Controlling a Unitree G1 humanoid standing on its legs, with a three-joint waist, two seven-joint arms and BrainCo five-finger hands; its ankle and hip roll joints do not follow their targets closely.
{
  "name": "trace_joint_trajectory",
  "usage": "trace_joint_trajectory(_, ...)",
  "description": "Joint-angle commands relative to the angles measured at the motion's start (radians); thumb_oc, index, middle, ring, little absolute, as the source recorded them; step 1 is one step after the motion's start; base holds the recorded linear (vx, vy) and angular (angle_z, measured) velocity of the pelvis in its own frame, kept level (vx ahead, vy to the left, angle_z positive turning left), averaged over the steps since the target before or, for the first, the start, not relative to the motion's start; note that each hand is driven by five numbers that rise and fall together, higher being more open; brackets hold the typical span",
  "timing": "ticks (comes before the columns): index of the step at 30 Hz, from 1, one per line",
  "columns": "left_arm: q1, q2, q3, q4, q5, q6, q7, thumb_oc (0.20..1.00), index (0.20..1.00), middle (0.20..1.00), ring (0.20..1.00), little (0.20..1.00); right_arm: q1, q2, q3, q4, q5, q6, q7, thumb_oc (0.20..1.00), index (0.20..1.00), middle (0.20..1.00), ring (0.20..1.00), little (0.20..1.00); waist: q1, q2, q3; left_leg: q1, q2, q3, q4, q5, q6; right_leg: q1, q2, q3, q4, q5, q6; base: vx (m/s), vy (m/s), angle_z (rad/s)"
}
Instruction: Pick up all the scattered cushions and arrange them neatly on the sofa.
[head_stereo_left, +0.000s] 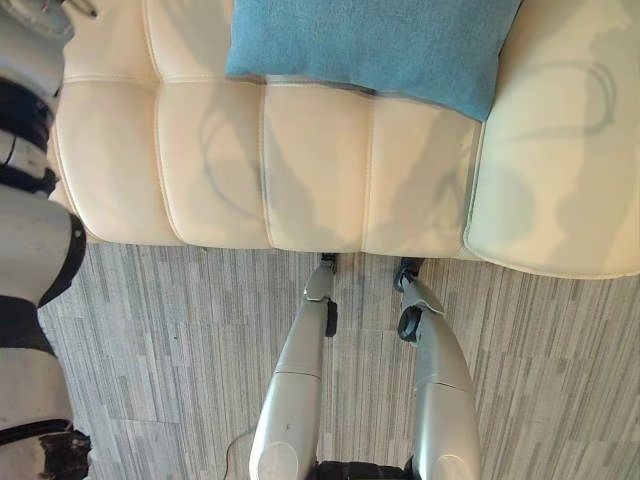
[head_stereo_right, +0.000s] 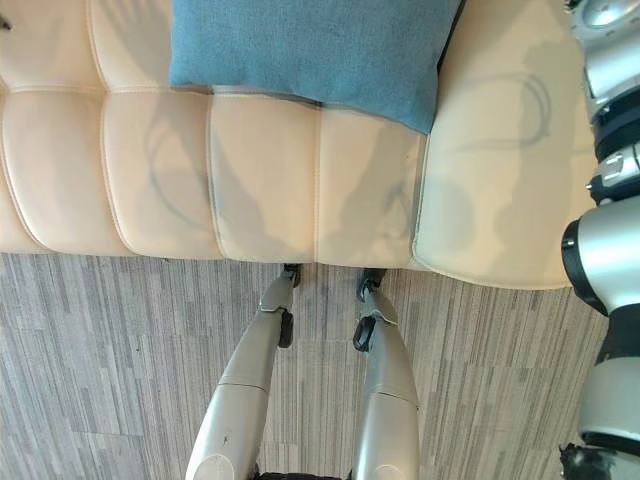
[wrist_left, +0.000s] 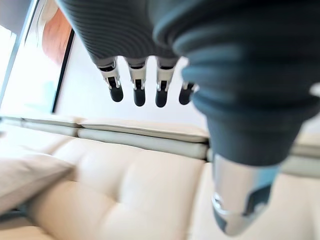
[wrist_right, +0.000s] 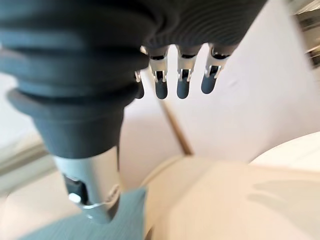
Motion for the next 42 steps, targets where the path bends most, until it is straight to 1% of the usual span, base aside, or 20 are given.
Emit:
trace_joint_trajectory(1, 0.067, -0.031, 0.047, 0.035, 0.037, -0.006, -0.011, 1.0, 1.0, 1.0, 1.0, 1.0, 0.125, 0.007, -0.047, -0.035, 0.065, -0.02, -0.03, 1.0, 1.0, 1.0, 1.0, 1.0, -0.013, -0.013, -0.068, 0.033, -0.013, 0.016, 0.044, -0.147, -0.028, 0.193, -0.029, 0.029, -0.129, -0.113, 0.106, 0.02, 0.001, -0.06)
trace_joint_trajectory(3, 0.237, -0.028, 0.224, -0.1, -0.083, -0.037, -0.031, 1.0, 1.0, 1.0, 1.0, 1.0, 0.302, 0.035, -0.225, -0.129, 0.124, -0.01, -0.01, 1.0, 1.0, 1.0, 1.0, 1.0, -0.013, -0.013, -0.073, 0.111, -0.013, 0.021, 0.003, -0.151, -0.027, 0.267, -0.027, 0.024, -0.163, -0.107, 0.109, 0.02, 0.01, -0.07)
trace_joint_trajectory(6, 0.37, -0.054, 0.354, -0.162, -0.18, -0.071, -0.048, 1.0, 1.0, 1.0, 1.0, 1.0, 0.428, 0.079, -0.322, -0.196, 0.136, 0.0, 0.014, 1.0, 1.0, 1.0, 1.0, 1.0, -0.019, -0.017, -0.085, 0.168, -0.013, 0.022, -0.026, -0.147, -0.024, 0.323, -0.024, 0.017, -0.192, -0.096, 0.11, 0.02, 0.002, -0.05)
trace_joint_trajectory(9, 0.696, -0.114, 0.577, -0.347, -0.339, -0.157, -0.168, 1.0, 1.0, 1.0, 1.0, 1.0, 0.698, 0.19, -0.488, -0.336, 0.155, -0.004, 0.091, 1.0, 1.0, 1.0, 1.0, 1.0, -0.026, -0.027, -0.123, 0.292, -0.007, 0.029, -0.084, -0.153, -0.018, 0.431, -0.012, 0.01, -0.245, -0.078, 0.114, 0.05, 0.014, -0.14)
trace_joint_trajectory(10, 0.706, -0.114, 0.583, -0.352, -0.338, -0.156, -0.169, 1.0, 1.0, 1.0, 1.0, 1.0, 0.703, 0.191, -0.487, -0.34, 0.153, -0.003, 0.09, 1.0, 1.0, 1.0, 1.0, 1.0, -0.029, -0.026, -0.127, 0.292, -0.008, 0.028, -0.089, -0.149, -0.017, 0.433, -0.012, 0.009, -0.249, -0.074, 0.113, 0.05, 0.015, -0.14)
trace_joint_trajectory(12, 0.996, -0.21, 0.704, -0.54, -0.421, -0.185, -0.246, 1.0, 1.0, 1.0, 1.0, 1.0, 0.947, 0.292, -0.565, -0.466, 0.184, 0.003, 0.177, 1.0, 1.0, 1.0, 1.0, 1.0, -0.026, -0.038, -0.171, 0.387, 0.003, 0.037, -0.132, -0.155, -0.007, 0.506, -0.008, 0.004, -0.285, -0.056, 0.119, 0.08, 0.037, -0.04)
trace_joint_trajectory(13, 1.008, -0.21, 0.707, -0.547, -0.42, -0.183, -0.246, 1.0, 1.0, 1.0, 1.0, 1.0, 0.955, 0.294, -0.565, -0.472, 0.183, 0.005, 0.177, 1.0, 1.0, 1.0, 1.0, 1.0, -0.027, -0.038, -0.175, 0.391, 0.003, 0.037, -0.136, -0.154, -0.007, 0.51, -0.008, 0.004, -0.29, -0.054, 0.119, 0.11, 0.067, -0.28)
trace_joint_trajectory(14, 1.103, -0.284, 0.739, -0.575, -0.459, -0.186, -0.267, 1.0, 1.0, 1.0, 1.0, 1.0, 1.031, 0.347, -0.571, -0.501, 0.208, 0.001, 0.207, 1.0, 1.0, 1.0, 1.0, 1.0, -0.025, -0.043, -0.189, 0.431, 0.004, 0.046, -0.156, -0.155, -0.004, 0.538, -0.009, 0.005, -0.306, -0.047, 0.122, 0.09, 0.179, -0.31)
trace_joint_trajectory(15, 1.398, -0.403, 0.771, -0.765, -0.432, -0.151, -0.385, 1.0, 1.0, 1.0, 1.0, 1.0, 1.28, 0.457, -0.619, -0.616, 0.196, 0.02, 0.325, 1.0, 1.0, 1.0, 1.0, 1.0, -0.035, -0.047, -0.248, 0.548, -0.01, 0.069, -0.236, -0.152, 0.013, 0.611, -0.012, 0.014, -0.347, 0.023, 0.14, 0.09, 0.181, -0.29)
trace_joint_trajectory(18, 1.51, -0.47, 0.791, -0.796, -0.411, -0.132, -0.43, 1.0, 1.0, 1.0, 1.0, 1.0, 1.37, 0.496, -0.618, -0.654, 0.139, 0.031, 0.374, 1.0, 1.0, 1.0, 1.0, 1.0, -0.038, -0.051, -0.276, 0.613, -0.013, 0.104, -0.308, -0.141, 0.014, 0.64, -0.012, -0.003, -0.404, 0.103, 0.162, -0.01, 0.139, -0.31)
trace_joint_trajectory(20, 1.597, -0.498, 0.817, -0.824, -0.375, -0.12, -0.453, 1.0, 1.0, 1.0, 1.0, 1.0, 1.446, 0.513, -0.646, -0.704, 0.085, 0.043, 0.395, 1.0, 1.0, 1.0, 1.0, 1.0, -0.038, -0.047, -0.286, 0.654, -0.003, 0.133, -0.329, -0.134, 0.014, 0.659, 0.001, -0.007, -0.403, 0.103, 0.17, -0.08, 0.052, -0.79)
trace_joint_trajectory(24, 1.675, -0.561, 0.796, -0.843, -0.299, -0.088, -0.501, 1.0, 1.0, 1.0, 1.0, 1.0, 1.578, 0.558, -0.668, -0.726, 0.031, 0.039, 0.435, 1.0, 1.0, 1.0, 1.0, 1.0, -0.054, -0.027, -0.305, 0.709, 0.018, 0.138, -0.341, -0.121, 0.018, 0.709, 0.053, 0.05, -0.176, -0.085, 0.125, -0.09, -0.012, -0.15)
trace_joint_trajectory(25, 1.708, -0.576, 0.793, -0.837, -0.275, -0.071, -0.515, 1.0, 1.0, 1.0, 1.0, 1.0, 1.646, 0.579, -0.678, -0.736, 0.018, 0.04, 0.447, 1.0, 1.0, 1.0, 1.0, 1.0, -0.061, -0.035, -0.328, 0.726, 0.016, 0.131, -0.341, -0.12, 0.017, 0.737, 0.092, 0.081, -0.063, -0.142, 0.116, -0.13, -0.141, 0.09)
trace_joint_trajectory(27, 1.722, -0.585, 0.786, -0.828, -0.269, -0.066, -0.524, 1.0, 1.0, 1.0, 1.0, 1.0, 1.67, 0.587, -0.68, -0.734, 0.013, 0.044, 0.453, 1.0, 1.0, 1.0, 1.0, 1.0, -0.06, -0.042, -0.338, 0.731, 0.013, 0.13, -0.341, -0.117, 0.014, 0.765, 0.108, 0.093, -0.071, -0.148, 0.111, -0.12, -0.133, 0.09)
trace_joint_trajectory(30, 1.766, -0.587, 0.795, -0.84, -0.224, -0.054, -0.532, 1.0, 1.0, 1.0, 1.0, 1.0, 1.715, 0.607, -0.676, -0.726, 0.013, 0.05, 0.467, 1.0, 1.0, 1.0, 1.0, 1.0, -0.041, -0.062, -0.352, 0.729, 0.014, 0.141, -0.341, -0.087, -0.002, 0.866, 0.145, 0.065, -0.194, -0.222, 0.069, -0.28, -0.226, -0.07)
trace_joint_trajectory(32, 1.79, -0.602, 0.807, -0.852, -0.211, -0.042, -0.536, 1.0, 1.0, 1.0, 1.0, 1.0, 1.739, 0.594, -0.673, -0.752, 0.012, 0.052, 0.465, 1.0, 1.0, 1.0, 1.0, 1.0, -0.03, -0.06, -0.338, 0.677, 0.041, 0.139, -0.307, -0.003, -0.059, 0.905, 0.206, 0.072, -0.323, -0.248, 0.01, -0.53, -0.397, -0.28)
trace_joint_trajectory(36, 1.798, -0.614, 0.811, -0.857, -0.208, -0.031, -0.538, 1.0, 1.0, 1.0, 1.0, 1.0, 1.761, 0.579, -0.672, -0.777, 0.007, 0.054, 0.468, 1.0, 1.0, 1.0, 1.0, 1.0, -0.04, -0.042, -0.317, 0.649, 0.063, 0.121, -0.336, 0.076, -0.111, 0.906, 0.229, 0.035, -0.366, -0.226, -0.008, -0.39, -0.214, 0.17)
trace_joint_trajectory(39, 1.808, -0.616, 0.831, -0.866, -0.196, -0.032, -0.538, 1.0, 1.0, 1.0, 1.0, 1.0, 1.764, 0.56, -0.672, -0.789, -0.004, 0.063, 0.475, 1.0, 1.0, 1.0, 1.0, 1.0, -0.04, -0.048, -0.296, 0.646, 0.054, 0.114, -0.234, 0.018, -0.089, 0.885, 0.204, 0.013, -0.366, -0.199, -0.005, -0.4, -0.123, 0.16)
trace_joint_trajectory(40, 1.824, -0.624, 0.841, -0.877, -0.192, -0.034, -0.542, 1.0, 1.0, 1.0, 1.0, 1.0, 1.771, 0.558, -0.67, -0.804, -0.014, 0.07, 0.482, 1.0, 1.0, 1.0, 1.0, 1.0, -0.047, -0.059, -0.301, 0.663, 0.057, 0.145, -0.133, -0.075, -0.063, 0.88, 0.184, -0.001, -0.387, -0.179, -0.002, -0.25, -0.075, -0.04)
trace_joint_trajectory(42, 1.833, -0.629, 0.844, -0.878, -0.193, -0.033, -0.545, 1.0, 1.0, 1.0, 1.0, 1.0, 1.777, 0.557, -0.67, -0.812, -0.017, 0.074, 0.489, 1.0, 1.0, 1.0, 1.0, 1.0, -0.047, -0.061, -0.305, 0.674, 0.057, 0.149, -0.089, -0.119, -0.053, 0.882, 0.177, -0.003, -0.396, -0.174, 0.0, -0.16, -0.037, 0.13)
